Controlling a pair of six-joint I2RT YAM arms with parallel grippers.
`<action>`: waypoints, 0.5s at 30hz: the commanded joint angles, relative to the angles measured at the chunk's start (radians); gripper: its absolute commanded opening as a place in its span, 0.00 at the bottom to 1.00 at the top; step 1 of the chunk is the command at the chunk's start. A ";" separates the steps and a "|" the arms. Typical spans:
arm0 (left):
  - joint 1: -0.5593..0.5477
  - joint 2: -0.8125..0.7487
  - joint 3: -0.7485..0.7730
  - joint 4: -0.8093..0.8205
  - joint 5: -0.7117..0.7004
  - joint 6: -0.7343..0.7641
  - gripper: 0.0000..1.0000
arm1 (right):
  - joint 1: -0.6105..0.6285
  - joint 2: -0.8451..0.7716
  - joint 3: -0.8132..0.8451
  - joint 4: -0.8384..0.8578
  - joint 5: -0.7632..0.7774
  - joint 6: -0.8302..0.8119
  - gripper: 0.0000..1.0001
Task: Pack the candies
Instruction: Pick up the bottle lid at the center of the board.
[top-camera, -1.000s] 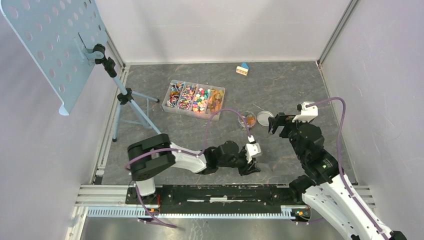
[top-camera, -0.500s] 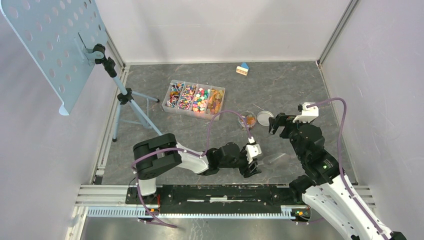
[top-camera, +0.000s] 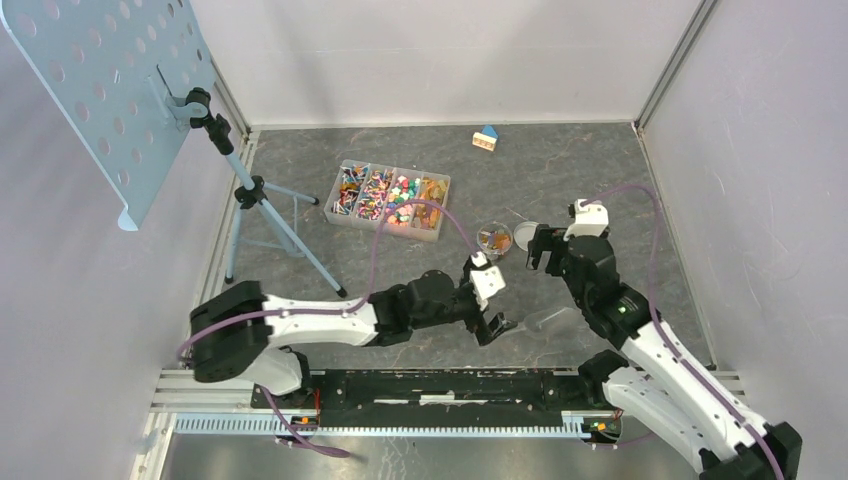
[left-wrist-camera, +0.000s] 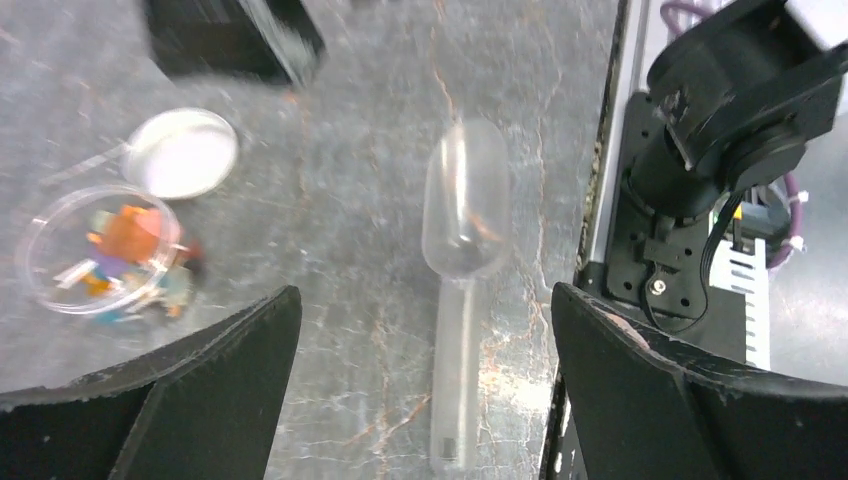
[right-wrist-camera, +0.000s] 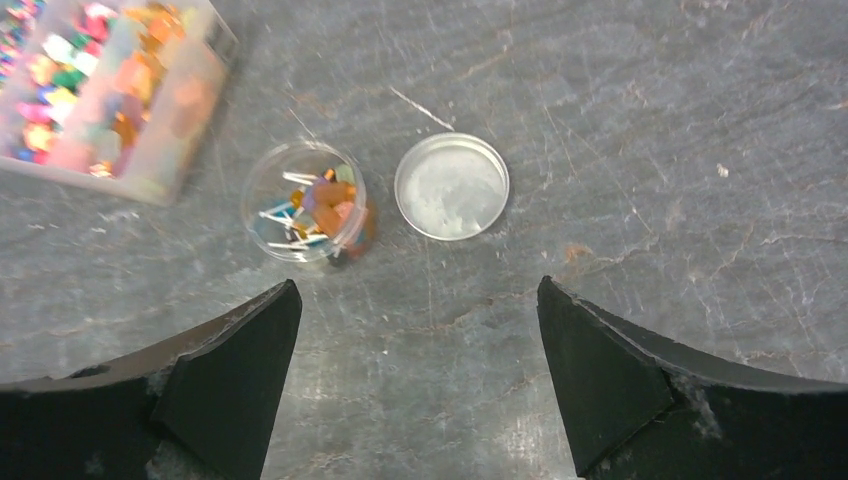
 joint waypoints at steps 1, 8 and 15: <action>0.002 -0.146 0.028 -0.157 -0.138 0.133 1.00 | 0.001 0.086 -0.029 0.104 0.069 -0.040 0.93; 0.110 -0.276 0.092 -0.393 -0.254 -0.014 1.00 | -0.030 0.277 -0.050 0.243 0.050 -0.054 0.74; 0.449 -0.366 0.151 -0.621 0.087 -0.279 1.00 | -0.091 0.434 -0.047 0.356 -0.011 -0.057 0.44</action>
